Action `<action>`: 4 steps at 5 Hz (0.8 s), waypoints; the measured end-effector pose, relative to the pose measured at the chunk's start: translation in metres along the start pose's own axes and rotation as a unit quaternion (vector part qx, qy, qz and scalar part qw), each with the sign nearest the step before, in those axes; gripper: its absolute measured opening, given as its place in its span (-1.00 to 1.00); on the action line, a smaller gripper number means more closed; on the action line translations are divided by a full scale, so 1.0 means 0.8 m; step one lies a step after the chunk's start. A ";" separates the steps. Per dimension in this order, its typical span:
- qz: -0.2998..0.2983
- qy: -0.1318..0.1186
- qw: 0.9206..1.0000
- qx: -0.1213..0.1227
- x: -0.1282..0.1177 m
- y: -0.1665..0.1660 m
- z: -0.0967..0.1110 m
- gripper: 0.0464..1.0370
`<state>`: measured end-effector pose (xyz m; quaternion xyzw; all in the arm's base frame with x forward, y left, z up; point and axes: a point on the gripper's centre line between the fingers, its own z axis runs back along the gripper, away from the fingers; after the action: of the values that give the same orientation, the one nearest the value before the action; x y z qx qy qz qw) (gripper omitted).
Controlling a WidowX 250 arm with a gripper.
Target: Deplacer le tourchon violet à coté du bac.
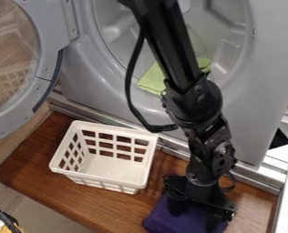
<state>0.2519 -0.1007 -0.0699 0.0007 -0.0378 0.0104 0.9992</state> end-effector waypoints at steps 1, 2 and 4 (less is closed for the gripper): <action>0.024 -0.001 1.000 -0.004 0.005 0.017 -0.002 0.93; 0.045 0.000 0.999 -0.001 0.012 0.039 -0.002 0.93; 0.093 0.002 0.996 0.007 0.023 0.089 -0.002 0.93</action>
<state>0.2692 -0.0294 -0.0701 0.0040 -0.0359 0.1037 0.9940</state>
